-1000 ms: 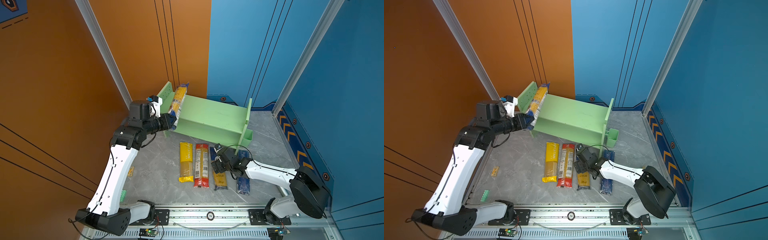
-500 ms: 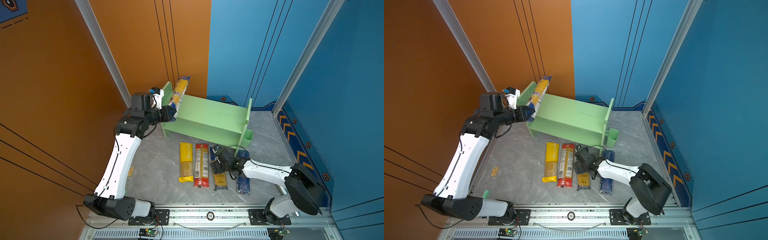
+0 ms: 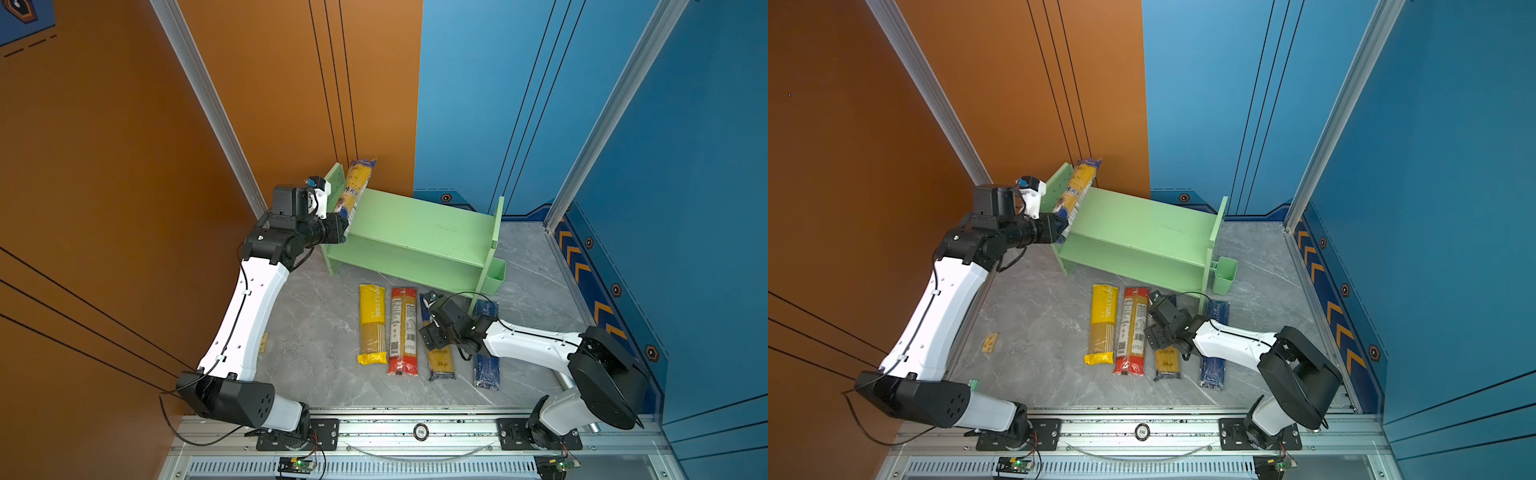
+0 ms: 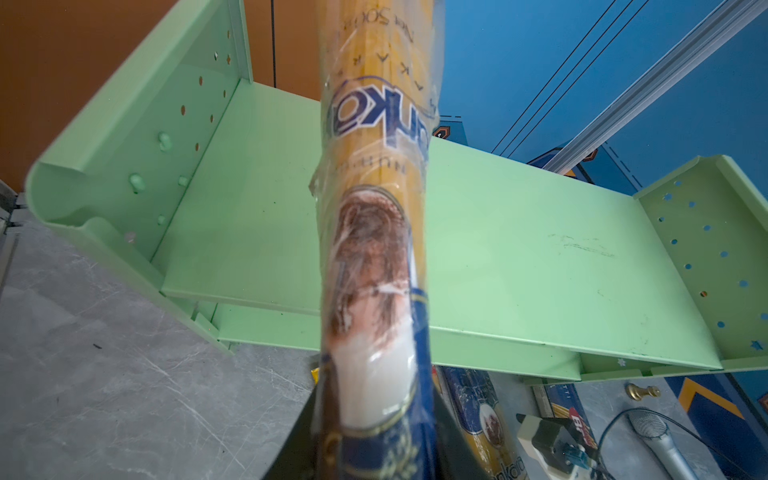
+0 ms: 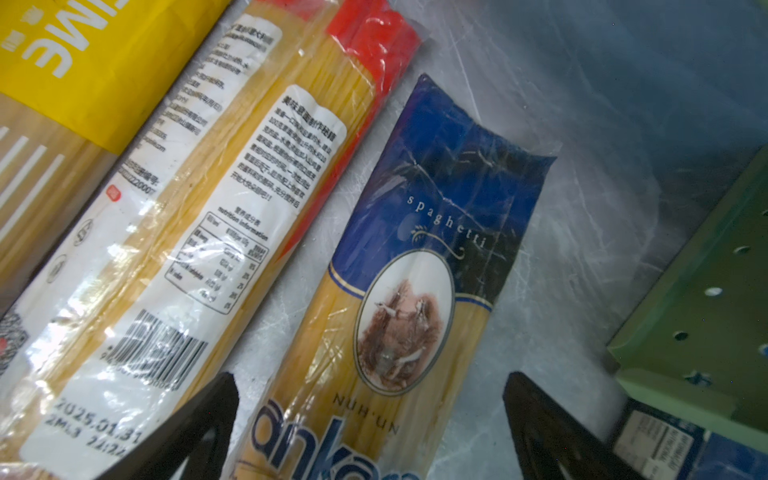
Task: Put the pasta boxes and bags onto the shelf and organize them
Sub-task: 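Carry the ankara bag upright with the left gripper to the shelf's upper tier, then lower the ankara bag onto the upper shelf tier and open the left gripper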
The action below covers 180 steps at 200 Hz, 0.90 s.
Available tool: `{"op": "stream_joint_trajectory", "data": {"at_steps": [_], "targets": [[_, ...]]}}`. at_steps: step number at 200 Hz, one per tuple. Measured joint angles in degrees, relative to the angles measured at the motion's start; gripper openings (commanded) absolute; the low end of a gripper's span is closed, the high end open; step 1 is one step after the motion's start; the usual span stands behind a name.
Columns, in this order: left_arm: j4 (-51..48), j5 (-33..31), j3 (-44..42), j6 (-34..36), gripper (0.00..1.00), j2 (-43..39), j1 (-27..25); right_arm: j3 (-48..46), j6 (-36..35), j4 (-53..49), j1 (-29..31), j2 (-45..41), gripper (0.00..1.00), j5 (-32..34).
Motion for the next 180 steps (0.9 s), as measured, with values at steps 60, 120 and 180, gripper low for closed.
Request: {"op": "stream_joint_trajectory", "data": {"at_steps": [60, 120, 180], "targets": [[0.0, -2.2, 0.0, 2.1, 0.0, 0.0, -0.3, 0.9, 0.0, 0.0, 0.7, 0.6, 0.97, 0.2], [0.1, -2.5, 0.0, 3.1, 0.0, 0.7, -0.3, 1.8, 0.0, -0.1, 1.6, 1.5, 0.97, 0.3], [0.1, -2.7, 0.0, 3.6, 0.0, 2.5, -0.3, 1.9, 0.0, -0.4, 2.2, 2.2, 0.97, 0.7]]}}
